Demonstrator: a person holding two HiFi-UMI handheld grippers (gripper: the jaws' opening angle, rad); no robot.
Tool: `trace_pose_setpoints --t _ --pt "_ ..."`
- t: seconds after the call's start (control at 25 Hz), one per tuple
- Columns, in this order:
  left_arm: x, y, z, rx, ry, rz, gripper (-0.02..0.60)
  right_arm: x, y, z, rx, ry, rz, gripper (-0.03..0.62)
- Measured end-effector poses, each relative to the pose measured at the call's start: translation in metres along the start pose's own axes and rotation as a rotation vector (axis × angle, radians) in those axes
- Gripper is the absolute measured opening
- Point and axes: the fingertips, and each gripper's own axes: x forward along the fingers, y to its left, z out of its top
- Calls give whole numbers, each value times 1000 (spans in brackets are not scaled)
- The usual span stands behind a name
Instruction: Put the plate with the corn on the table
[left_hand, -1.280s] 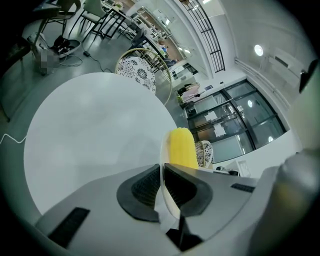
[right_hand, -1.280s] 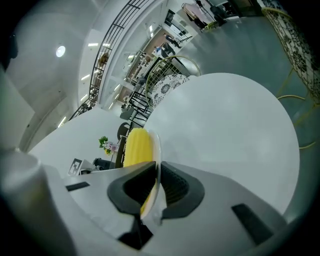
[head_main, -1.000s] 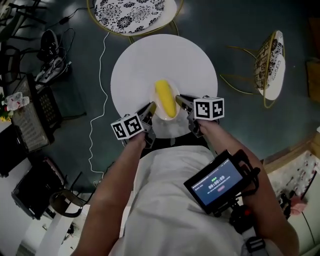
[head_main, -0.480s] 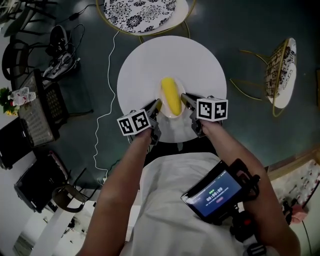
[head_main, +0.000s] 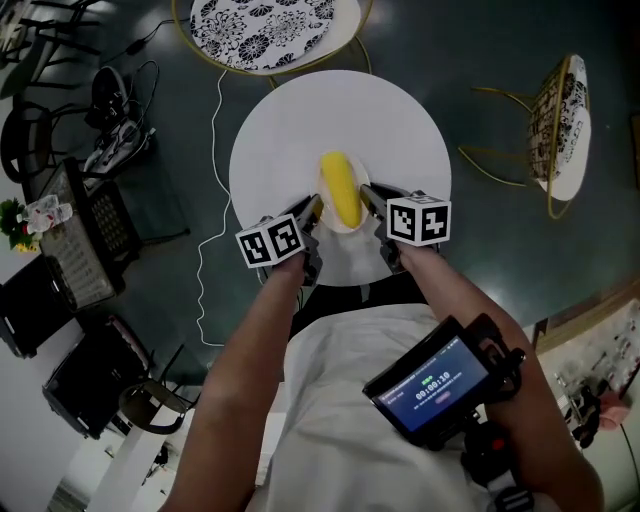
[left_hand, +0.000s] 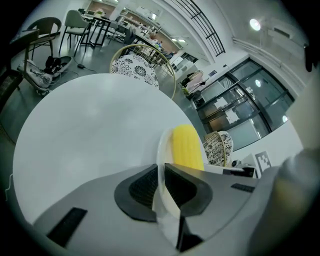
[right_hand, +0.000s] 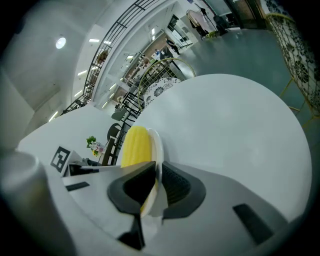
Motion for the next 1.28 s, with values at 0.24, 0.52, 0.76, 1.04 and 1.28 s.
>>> trace_pose_setpoints --t 0.24,0.52,0.76,1.04,1.28 --pt "4 6 -3 41 29 59 32 5 -2 -6 -25 7 -40 34" --pt "4 15 -9 78 40 118 34 10 -2 -11 -127 34 -97 35" --pt "6 10 -7 115 56 149 40 12 -1 -10 -204 57 -123 44" --pt "3 12 -8 144 49 153 44 5 -6 -2 -168 -22 -93 46" --pt "-9 8 1 189 -27 175 44 -7 -13 11 -167 -62 -103 44"
